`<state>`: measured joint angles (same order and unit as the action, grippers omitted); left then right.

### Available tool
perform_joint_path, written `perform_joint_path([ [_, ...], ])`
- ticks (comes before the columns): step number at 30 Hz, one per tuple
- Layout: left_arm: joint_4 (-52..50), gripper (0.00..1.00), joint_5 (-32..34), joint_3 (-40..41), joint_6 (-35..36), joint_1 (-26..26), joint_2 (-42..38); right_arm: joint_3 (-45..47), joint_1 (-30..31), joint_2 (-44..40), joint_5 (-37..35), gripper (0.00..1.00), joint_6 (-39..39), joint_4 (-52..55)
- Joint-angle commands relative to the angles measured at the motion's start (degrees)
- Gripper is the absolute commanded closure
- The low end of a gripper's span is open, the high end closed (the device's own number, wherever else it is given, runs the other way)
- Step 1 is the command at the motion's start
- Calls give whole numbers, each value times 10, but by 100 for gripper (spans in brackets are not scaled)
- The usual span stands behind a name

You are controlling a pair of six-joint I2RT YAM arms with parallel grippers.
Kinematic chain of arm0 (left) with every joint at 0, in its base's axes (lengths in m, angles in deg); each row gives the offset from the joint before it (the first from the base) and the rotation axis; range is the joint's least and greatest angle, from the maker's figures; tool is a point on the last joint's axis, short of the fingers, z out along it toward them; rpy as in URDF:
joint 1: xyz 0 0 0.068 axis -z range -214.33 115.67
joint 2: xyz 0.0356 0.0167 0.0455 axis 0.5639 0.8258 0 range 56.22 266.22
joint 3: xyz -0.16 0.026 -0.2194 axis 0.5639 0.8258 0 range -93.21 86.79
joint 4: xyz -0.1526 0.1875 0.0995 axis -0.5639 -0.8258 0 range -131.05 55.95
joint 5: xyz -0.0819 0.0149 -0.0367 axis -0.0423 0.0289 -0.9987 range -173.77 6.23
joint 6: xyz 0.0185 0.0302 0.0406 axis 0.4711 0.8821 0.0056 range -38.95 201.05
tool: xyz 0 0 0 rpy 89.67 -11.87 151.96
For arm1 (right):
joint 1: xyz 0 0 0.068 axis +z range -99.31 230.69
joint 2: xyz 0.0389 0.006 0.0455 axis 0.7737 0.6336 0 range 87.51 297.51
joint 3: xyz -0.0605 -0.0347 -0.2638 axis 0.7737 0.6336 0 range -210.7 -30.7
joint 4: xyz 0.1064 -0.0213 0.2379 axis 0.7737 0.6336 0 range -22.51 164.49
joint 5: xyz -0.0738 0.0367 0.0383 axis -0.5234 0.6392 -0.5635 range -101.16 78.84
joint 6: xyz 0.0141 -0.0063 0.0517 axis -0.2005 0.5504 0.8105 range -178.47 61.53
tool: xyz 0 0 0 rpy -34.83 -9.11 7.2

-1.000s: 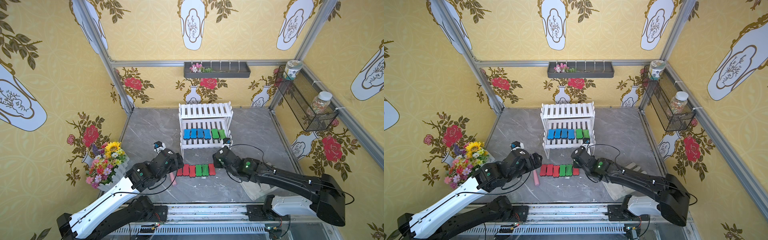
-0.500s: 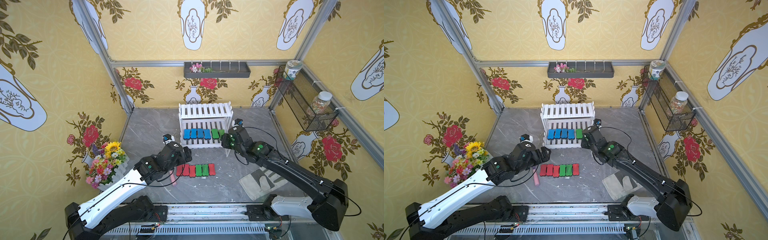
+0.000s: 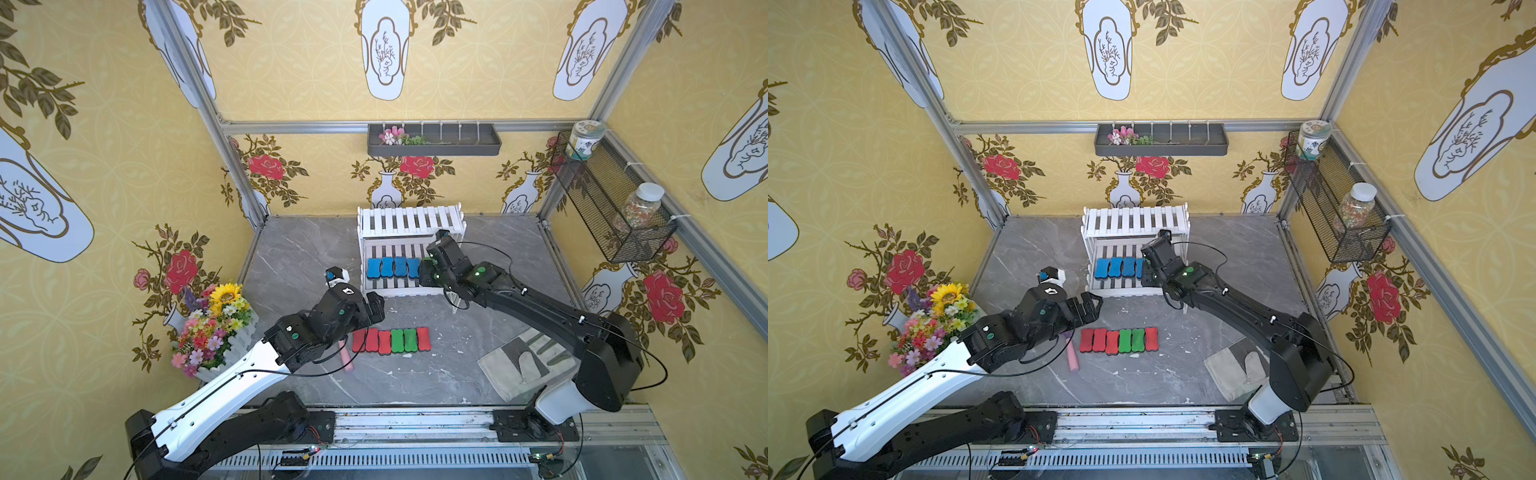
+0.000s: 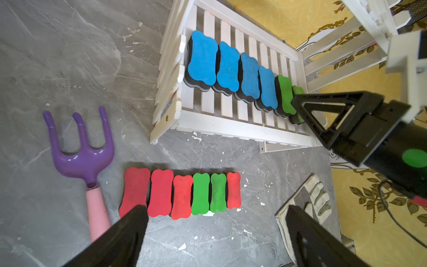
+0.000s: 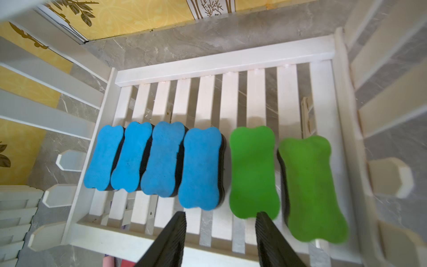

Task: Remove the whiteboard erasers from the shelf
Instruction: Pick up the whiteboard eraser from the shelf.

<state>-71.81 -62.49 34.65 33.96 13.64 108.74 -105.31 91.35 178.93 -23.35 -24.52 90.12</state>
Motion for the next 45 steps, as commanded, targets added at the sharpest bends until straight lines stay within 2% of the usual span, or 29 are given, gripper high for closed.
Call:
perform_joint_path([
  [1, -38, 1, 12, 12, -14, -1, -23, -29, 6, 26, -5, 46, -19, -9],
  [9, -88, 0, 32, 9, -26, -1, -61, -62, 21, 75, -47, 47, -25, 1],
  [17, -98, 0, 32, 11, -30, -1, -70, -63, 24, 85, -77, 47, -27, 7],
  [25, -98, 0, 29, 20, -34, -1, -74, -28, 47, 91, -127, 47, -24, -53],
  [29, -104, 1, 31, 20, -35, -1, -78, -33, 51, 99, -144, 49, -13, -49],
  [35, -106, 0, 34, 24, -35, -1, -84, -22, 49, 90, -144, 47, 8, -47],
  [45, -103, 1, 29, 32, -40, -1, -86, -5, 41, 83, -96, 43, 33, -57],
])
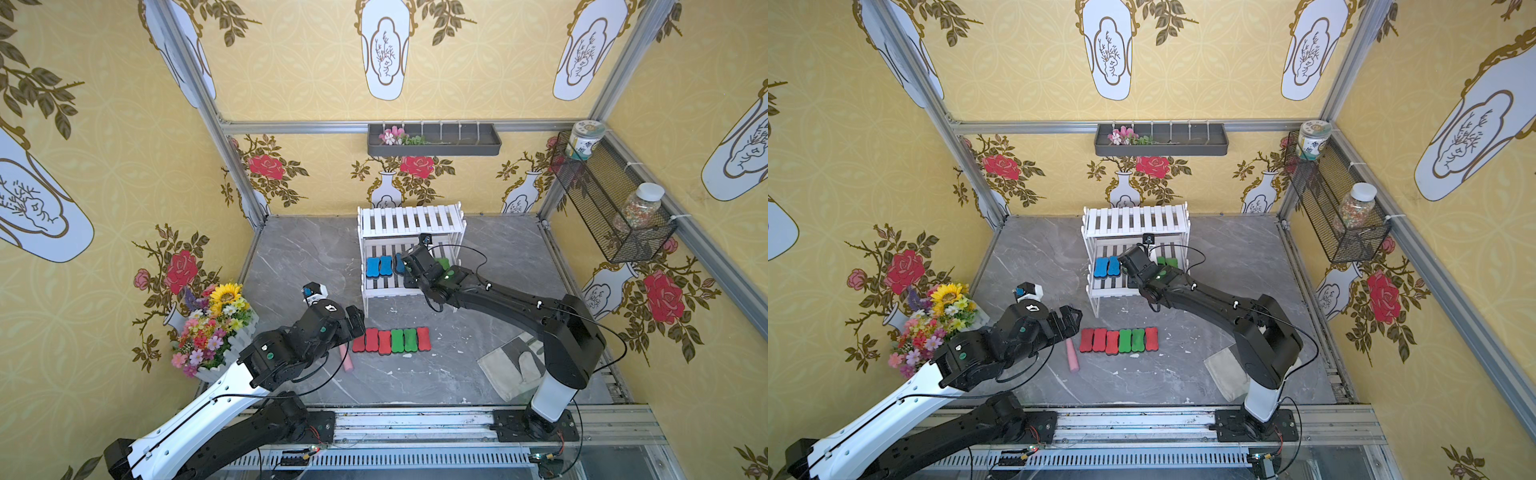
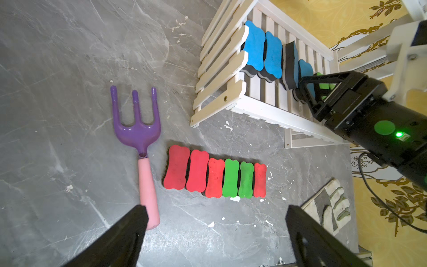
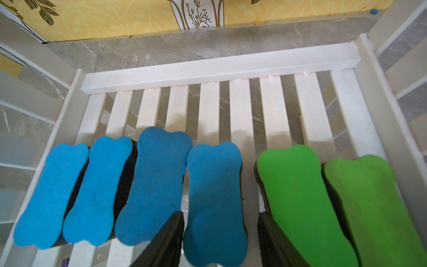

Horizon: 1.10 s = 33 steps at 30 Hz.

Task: Remove the whiteboard erasers from the shelf
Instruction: Pick up the whiteboard eraser from the shelf.

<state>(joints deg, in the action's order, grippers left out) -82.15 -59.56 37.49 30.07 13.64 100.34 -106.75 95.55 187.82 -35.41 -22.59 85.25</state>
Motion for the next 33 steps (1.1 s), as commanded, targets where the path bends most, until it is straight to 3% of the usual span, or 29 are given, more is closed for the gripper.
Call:
perform_joint_path([
  [1, 0, 0, 0, 4, -1, -1, -3, 16, -3, -12, 28, 43, 17, -17],
  [10, 5, 0, -6, 12, -5, -1, -8, 30, -4, -32, 22, 48, 25, -26],
  [21, 6, 0, -7, 13, -6, -1, -10, 20, -4, -9, 19, 46, 27, -6],
  [33, 2, 0, -9, 20, -11, -1, -15, 31, 3, -29, 24, 58, -21, -48],
])
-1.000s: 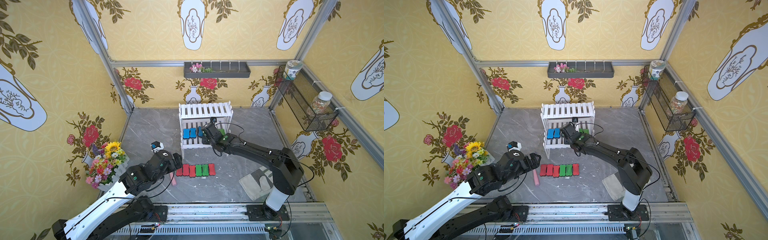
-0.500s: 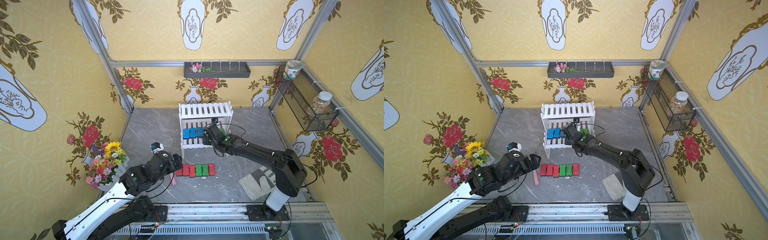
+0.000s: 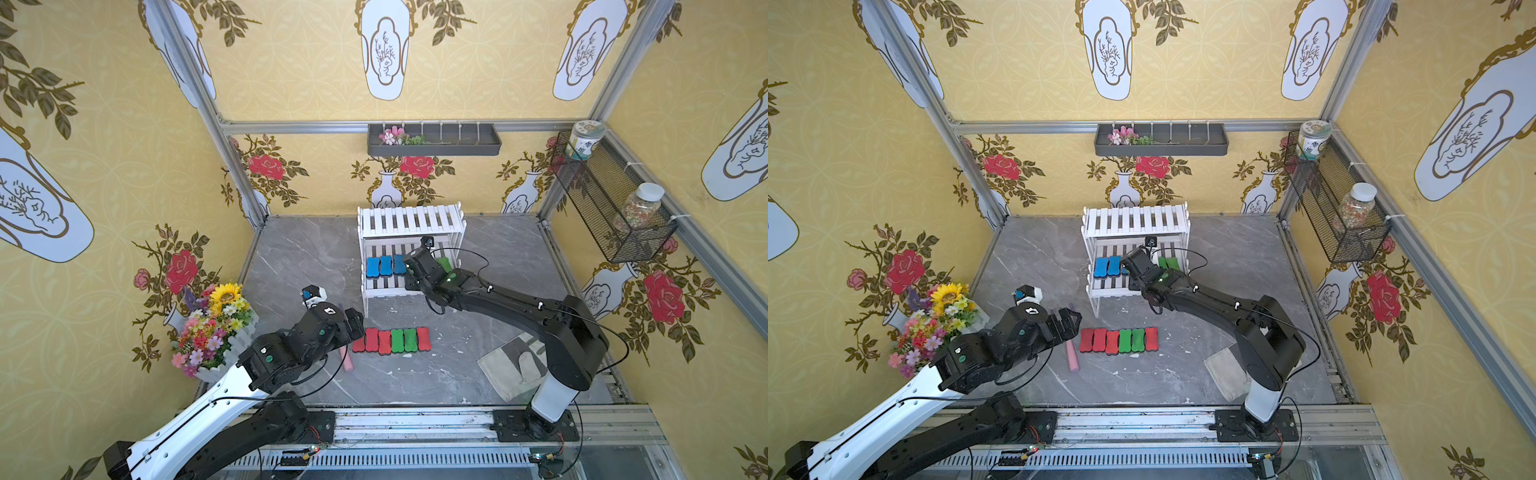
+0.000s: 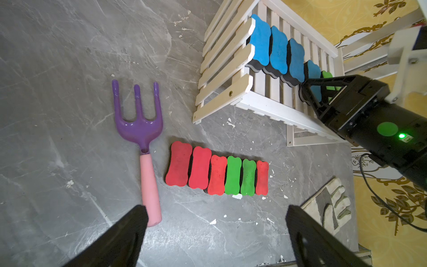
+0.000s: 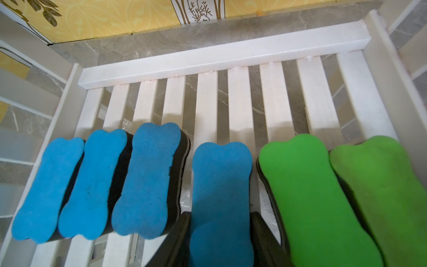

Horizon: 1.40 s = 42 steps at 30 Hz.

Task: Remove the whiteboard erasers from the shelf
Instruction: Pick up the whiteboard eraser from the shelf, then place the whiteboard eraser at the center of the board.

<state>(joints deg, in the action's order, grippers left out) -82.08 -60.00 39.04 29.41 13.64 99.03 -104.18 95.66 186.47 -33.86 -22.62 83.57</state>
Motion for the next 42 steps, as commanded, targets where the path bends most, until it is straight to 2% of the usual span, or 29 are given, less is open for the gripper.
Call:
perform_joint_path([
  [1, 1, 0, -4, 5, -4, -1, -3, 10, 3, -24, 14, 58, -26, -38],
  [8, 0, 1, -1, 5, -6, -1, -5, 61, 16, -123, 107, 60, -36, -71],
  [12, 1, 0, 0, 5, -4, -1, -5, 114, 47, -201, 119, 60, -31, -54],
  [16, 3, 1, 0, 5, -3, -1, -5, 176, 101, -282, 88, 60, -9, -17],
  [22, 6, 1, -1, 6, -2, -1, 0, 293, 205, -377, -19, 60, 92, 48],
  [26, 15, 0, -6, 11, -2, -1, 4, 363, 216, -372, -40, 60, 160, 61],
  [29, 16, 1, -9, 8, -2, -1, 11, 403, 180, -339, -34, 60, 193, 43],
  [35, 15, 0, -8, 5, -1, -1, 12, 427, 113, -273, 28, 61, 153, -53],
  [42, 8, 0, -4, 7, -2, -1, 8, 412, 104, -213, 46, 61, 135, -87],
])
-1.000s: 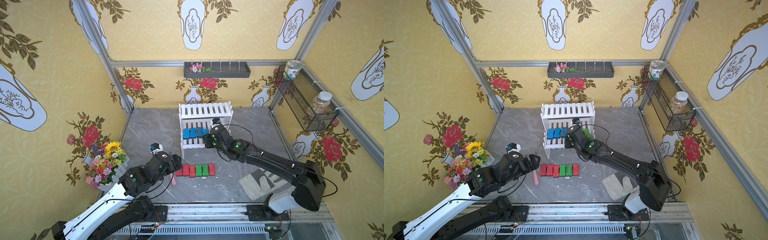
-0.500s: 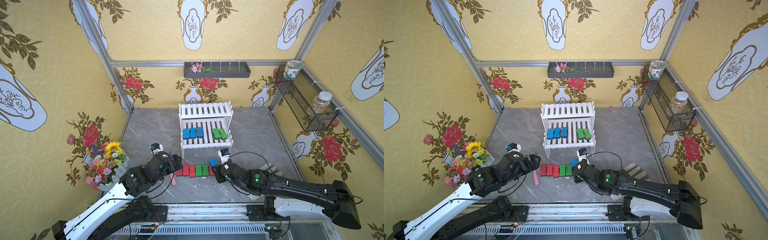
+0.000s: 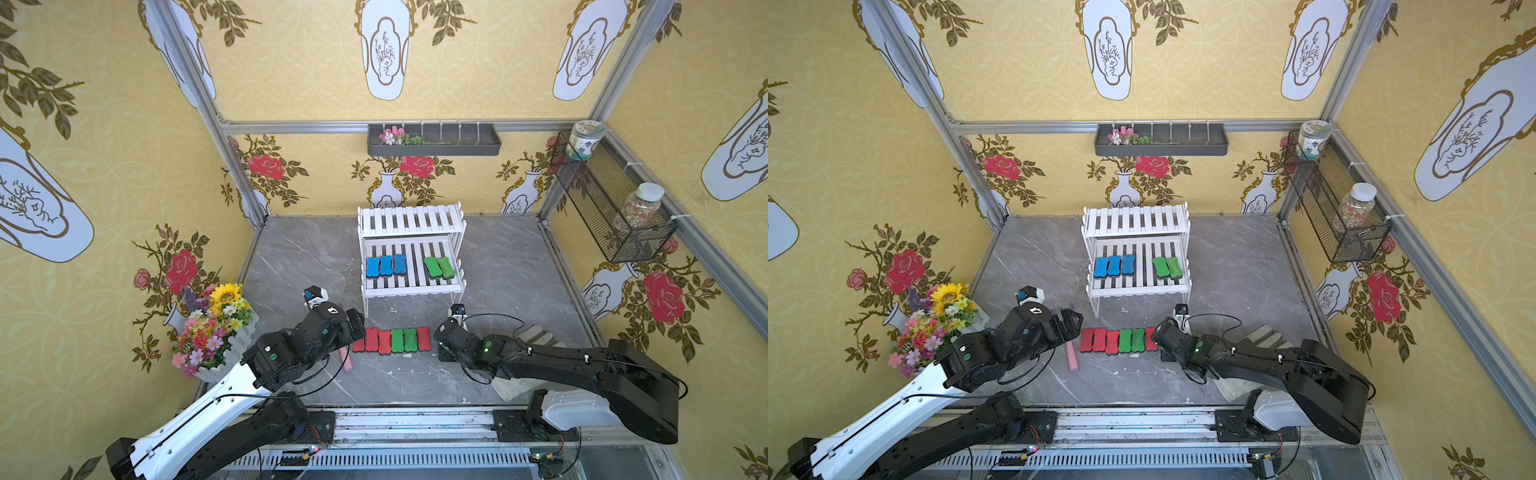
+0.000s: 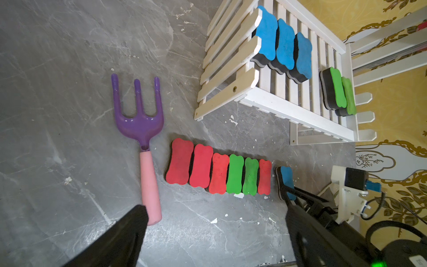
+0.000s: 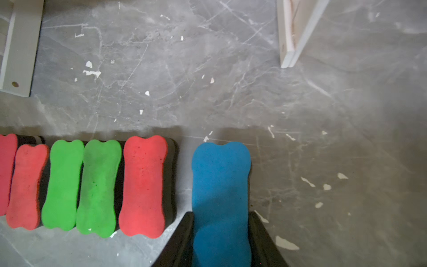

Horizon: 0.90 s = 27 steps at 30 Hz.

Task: Remove the whiteboard erasers from the shelf
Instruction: Place the whiteboard eraser at the center of the board.

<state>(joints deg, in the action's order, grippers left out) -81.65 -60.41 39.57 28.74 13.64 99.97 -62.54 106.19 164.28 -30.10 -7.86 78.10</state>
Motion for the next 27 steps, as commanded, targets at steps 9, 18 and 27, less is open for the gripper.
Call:
perform_joint_path([
  [9, 4, 0, 0, 4, 5, -1, -5, -10, 6, 22, 2, 43, -4, -24],
  [18, 7, 0, -5, 9, 1, -1, -8, -11, 9, -51, -43, 49, 37, 72],
  [27, 12, 0, -6, 7, 2, -1, -3, 10, 2, -32, -33, 58, 86, 111],
])
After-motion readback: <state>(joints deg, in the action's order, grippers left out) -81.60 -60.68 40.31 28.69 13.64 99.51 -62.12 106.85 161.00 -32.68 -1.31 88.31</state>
